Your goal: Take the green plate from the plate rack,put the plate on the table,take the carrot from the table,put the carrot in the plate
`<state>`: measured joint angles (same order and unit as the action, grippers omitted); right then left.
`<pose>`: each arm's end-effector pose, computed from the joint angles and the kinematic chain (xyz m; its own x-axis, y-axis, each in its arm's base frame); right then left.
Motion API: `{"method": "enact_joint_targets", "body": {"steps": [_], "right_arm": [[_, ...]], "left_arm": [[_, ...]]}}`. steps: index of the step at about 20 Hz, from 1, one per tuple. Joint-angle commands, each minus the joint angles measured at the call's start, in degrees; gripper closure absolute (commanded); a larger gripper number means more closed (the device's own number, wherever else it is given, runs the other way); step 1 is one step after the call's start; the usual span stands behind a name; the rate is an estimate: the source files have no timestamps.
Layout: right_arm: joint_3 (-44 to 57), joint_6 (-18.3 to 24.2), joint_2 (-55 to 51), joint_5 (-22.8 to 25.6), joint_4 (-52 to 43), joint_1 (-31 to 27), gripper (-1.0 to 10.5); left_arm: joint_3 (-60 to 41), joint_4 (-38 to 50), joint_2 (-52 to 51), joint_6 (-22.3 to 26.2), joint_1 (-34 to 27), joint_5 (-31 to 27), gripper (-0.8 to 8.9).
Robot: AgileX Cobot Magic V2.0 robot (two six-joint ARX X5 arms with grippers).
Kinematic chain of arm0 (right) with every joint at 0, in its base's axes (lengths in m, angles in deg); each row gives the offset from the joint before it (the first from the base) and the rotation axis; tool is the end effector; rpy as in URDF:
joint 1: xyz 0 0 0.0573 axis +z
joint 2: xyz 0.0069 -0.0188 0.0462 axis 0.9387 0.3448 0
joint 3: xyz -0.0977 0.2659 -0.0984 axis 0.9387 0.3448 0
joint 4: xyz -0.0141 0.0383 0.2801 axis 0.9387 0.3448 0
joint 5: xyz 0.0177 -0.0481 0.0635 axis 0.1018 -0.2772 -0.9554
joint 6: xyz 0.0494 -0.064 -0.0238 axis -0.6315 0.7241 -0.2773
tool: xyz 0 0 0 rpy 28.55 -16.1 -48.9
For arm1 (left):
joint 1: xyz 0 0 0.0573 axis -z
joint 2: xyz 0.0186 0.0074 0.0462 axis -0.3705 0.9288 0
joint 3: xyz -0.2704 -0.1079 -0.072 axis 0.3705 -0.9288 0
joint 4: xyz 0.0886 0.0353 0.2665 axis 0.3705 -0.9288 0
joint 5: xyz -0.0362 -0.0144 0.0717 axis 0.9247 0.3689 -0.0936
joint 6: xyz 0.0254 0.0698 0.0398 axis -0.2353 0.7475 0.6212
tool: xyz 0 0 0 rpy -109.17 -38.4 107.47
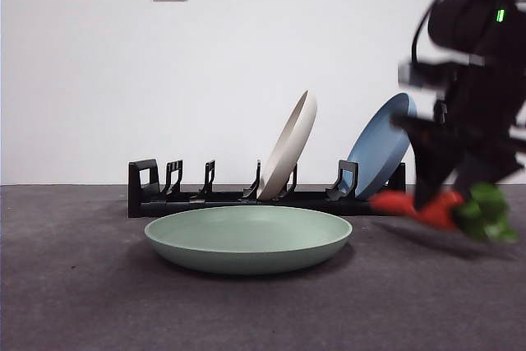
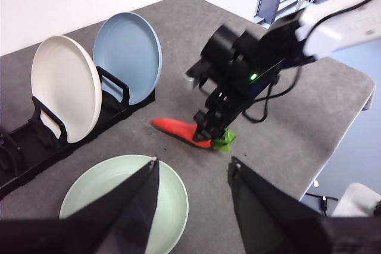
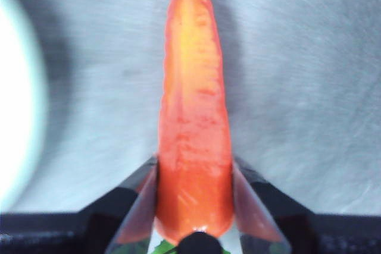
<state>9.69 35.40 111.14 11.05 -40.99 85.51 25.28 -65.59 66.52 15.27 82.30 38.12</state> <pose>0.3389 0.1066 0.1723 0.3942 0.2735 -0.8774 -0.3481 0.9280 0.1329 0.1184 -0.1766 0.4277 0.6430 -0.6717 -0.3678 0.6952 0.7134 -0.0876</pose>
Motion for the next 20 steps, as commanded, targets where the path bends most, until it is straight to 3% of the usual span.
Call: {"method": "enact_joint_targets", "body": {"steps": [1, 5, 9, 11, 20], "right_arm": [[-0.07, -0.68, -5.64, -2.71, 1.14, 2.73, 9.6], [-0.07, -4.37, -9.84, -3.02, -1.62, 10.86, 9.6], [-0.07, -9.03, -5.81, -2.12, -9.55, 18.88, 9.6], [-0.07, -10.16, -1.92, 1.11, -13.62, 22.03, 9.6], [-0.07, -11.45, 10.25, 3.37, -19.45, 24.63, 9.6]], "left_arm": [[-0.04, 0.13, -0.04, -0.15, 0.22, -0.15, 6.17], [-0.04, 0.17, -0.04, -0.15, 0.22, -0.13, 6.17], [-0.04, -0.52, 0.04, -0.15, 0.22, -0.11, 6.17], [-0.04, -1.38, 0.04, -0.17, 0.22, -0.11, 6.17], [-0.04, -3.23, 0.07, -0.17, 0.22, -0.13, 6.17]]}}
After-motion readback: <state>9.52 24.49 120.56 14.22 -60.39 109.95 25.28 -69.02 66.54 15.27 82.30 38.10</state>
